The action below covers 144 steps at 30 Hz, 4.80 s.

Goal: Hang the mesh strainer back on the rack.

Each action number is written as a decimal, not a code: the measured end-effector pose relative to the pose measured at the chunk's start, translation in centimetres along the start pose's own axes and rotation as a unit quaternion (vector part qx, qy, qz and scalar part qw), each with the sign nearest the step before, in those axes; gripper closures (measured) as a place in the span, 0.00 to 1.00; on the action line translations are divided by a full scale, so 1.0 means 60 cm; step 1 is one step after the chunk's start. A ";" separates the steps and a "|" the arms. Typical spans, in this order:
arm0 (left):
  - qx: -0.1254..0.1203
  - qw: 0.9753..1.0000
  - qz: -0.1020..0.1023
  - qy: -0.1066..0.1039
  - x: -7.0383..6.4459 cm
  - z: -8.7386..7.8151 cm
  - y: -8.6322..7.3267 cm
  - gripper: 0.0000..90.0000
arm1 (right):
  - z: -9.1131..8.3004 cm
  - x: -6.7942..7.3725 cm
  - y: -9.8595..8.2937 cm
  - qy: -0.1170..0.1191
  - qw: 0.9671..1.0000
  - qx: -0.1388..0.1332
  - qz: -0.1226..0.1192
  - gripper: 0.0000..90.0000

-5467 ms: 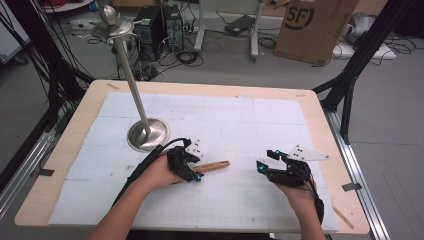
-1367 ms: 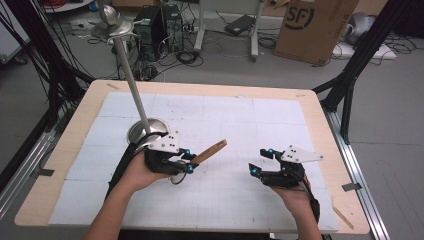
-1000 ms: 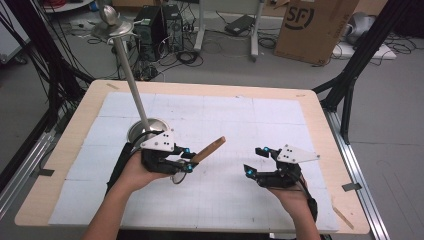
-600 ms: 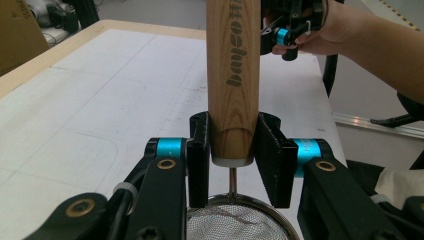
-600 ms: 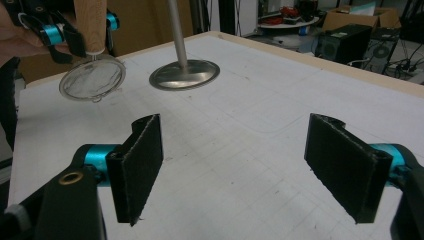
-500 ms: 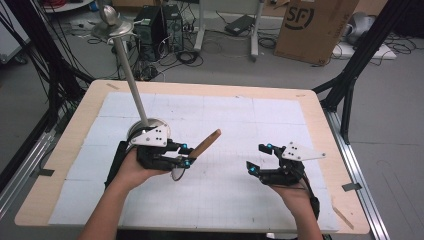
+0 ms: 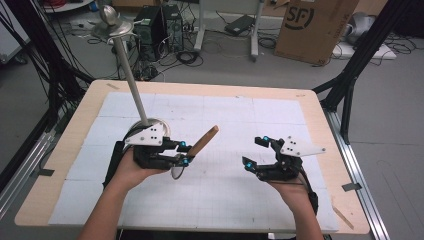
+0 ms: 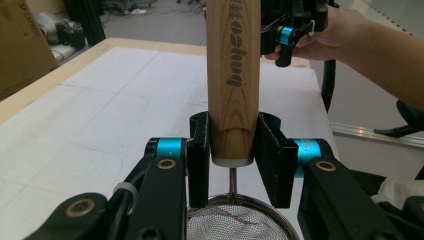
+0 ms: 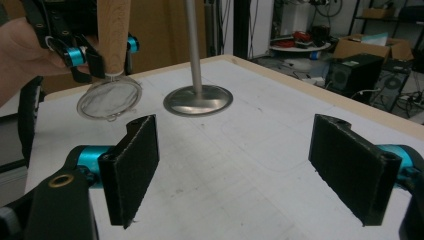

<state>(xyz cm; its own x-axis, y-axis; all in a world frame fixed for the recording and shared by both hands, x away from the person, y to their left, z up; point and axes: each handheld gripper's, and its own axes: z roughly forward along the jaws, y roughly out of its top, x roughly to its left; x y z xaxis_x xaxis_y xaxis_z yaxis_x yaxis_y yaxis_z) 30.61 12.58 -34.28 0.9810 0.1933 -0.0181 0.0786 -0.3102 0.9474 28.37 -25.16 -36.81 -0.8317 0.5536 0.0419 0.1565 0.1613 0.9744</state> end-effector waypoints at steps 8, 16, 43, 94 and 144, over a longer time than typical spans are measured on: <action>-0.015 1.000 -0.004 -0.010 -0.005 0.010 0.003 0.76 | 0.009 0.006 0.030 0.024 0.999 -0.022 -0.001 0.22; -0.027 0.999 -0.006 -0.026 -0.006 0.022 0.005 0.76 | 0.028 0.016 0.054 0.059 0.998 -0.031 -0.010 0.25; -0.028 0.998 0.004 -0.050 -0.019 0.046 0.010 0.76 | 0.076 0.062 0.083 0.147 0.988 -0.034 -0.026 0.54; 0.017 0.999 0.000 0.036 -0.011 0.031 -0.032 0.40 | 0.095 0.059 0.081 0.142 0.990 -0.014 -0.014 0.76; -0.023 0.985 -0.049 0.161 -0.001 -0.116 -0.109 0.19 | 0.164 0.007 0.224 0.105 0.994 0.019 -0.036 0.76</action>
<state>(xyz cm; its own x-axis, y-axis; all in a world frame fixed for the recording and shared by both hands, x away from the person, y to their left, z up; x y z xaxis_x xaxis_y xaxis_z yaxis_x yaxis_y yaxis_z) 28.82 21.06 -38.22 0.8614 0.5077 -0.0147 0.1546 -0.2345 0.9597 35.37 -14.74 -25.88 -0.9335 0.3579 0.0212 0.1093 0.2278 0.9675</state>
